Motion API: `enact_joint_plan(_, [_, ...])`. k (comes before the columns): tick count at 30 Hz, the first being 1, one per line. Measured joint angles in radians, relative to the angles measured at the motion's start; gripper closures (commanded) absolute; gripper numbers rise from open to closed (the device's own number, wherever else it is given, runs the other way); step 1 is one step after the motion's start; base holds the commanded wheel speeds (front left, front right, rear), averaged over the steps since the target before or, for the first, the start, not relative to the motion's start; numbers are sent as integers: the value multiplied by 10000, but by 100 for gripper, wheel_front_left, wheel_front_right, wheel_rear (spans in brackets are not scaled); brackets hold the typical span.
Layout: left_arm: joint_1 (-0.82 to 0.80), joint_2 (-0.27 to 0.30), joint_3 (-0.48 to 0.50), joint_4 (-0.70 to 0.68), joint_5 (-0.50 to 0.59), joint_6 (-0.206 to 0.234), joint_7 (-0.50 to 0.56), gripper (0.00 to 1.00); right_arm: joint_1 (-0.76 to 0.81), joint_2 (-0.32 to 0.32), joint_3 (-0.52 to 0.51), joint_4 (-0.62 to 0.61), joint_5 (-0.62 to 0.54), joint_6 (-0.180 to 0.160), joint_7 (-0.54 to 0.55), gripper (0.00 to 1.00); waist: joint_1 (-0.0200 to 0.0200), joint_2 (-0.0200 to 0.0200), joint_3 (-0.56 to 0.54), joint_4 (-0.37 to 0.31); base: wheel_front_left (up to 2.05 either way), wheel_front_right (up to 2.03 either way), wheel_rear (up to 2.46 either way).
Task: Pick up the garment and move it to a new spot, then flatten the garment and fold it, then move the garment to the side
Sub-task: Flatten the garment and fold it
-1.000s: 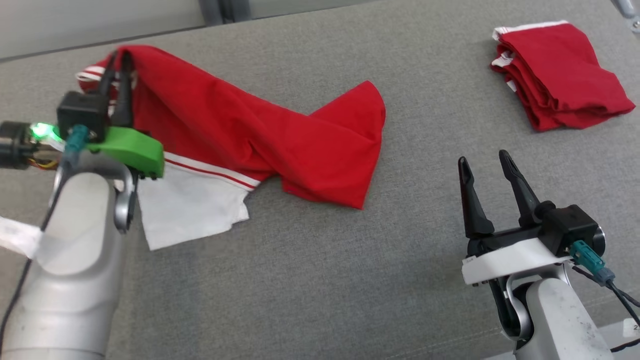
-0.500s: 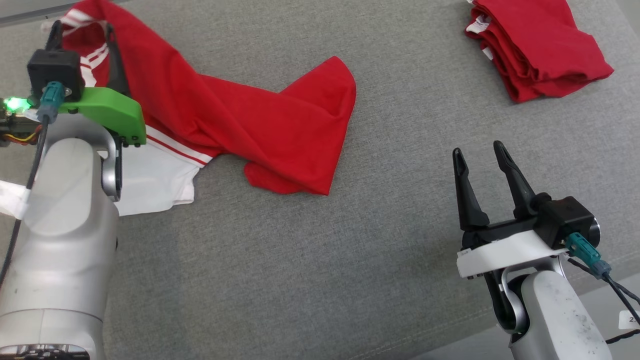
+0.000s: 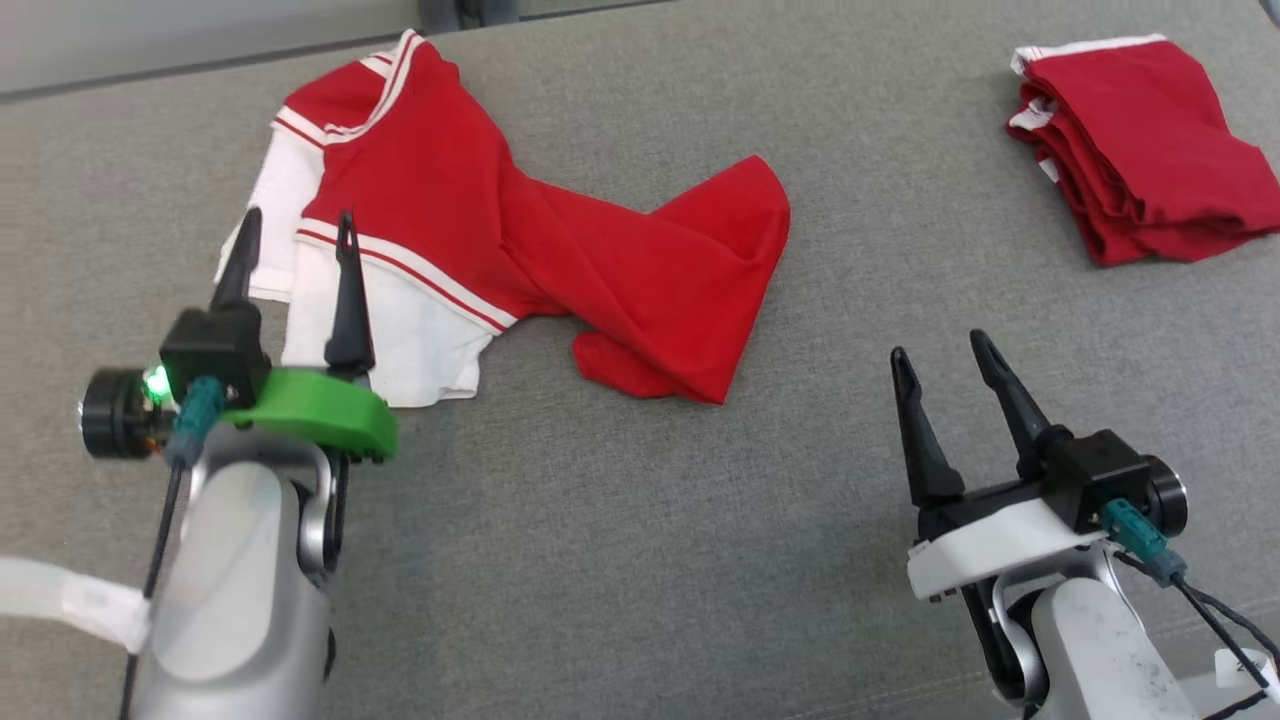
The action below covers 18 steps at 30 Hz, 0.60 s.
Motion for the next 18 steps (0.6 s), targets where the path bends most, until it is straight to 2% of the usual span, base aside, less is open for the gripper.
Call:
enact_joint_plan(6, [2312,-497,132,-1553,-280,-102,0,0,321,-4,320,554,-263,0,2,0,0,0,-605,556,0,0,0])
enact_joint_plan(11, [3683,-698,33,-2579,-610,44,2,0,-83,4,1290,1553,-658,0,0,0,0,0,-946,1190,0,0,0])
enact_joint_plan(14, [3921,-713,-171,-2842,-740,134,0,0,-549,12,1572,2334,-708,0,0,0,0,0,-1031,1511,0,0,0])
enact_joint_plan(18, [3956,-727,-491,-3060,-963,334,0,0,-1104,12,1432,3402,-750,0,0,0,0,0,-1073,1946,0,0,0])
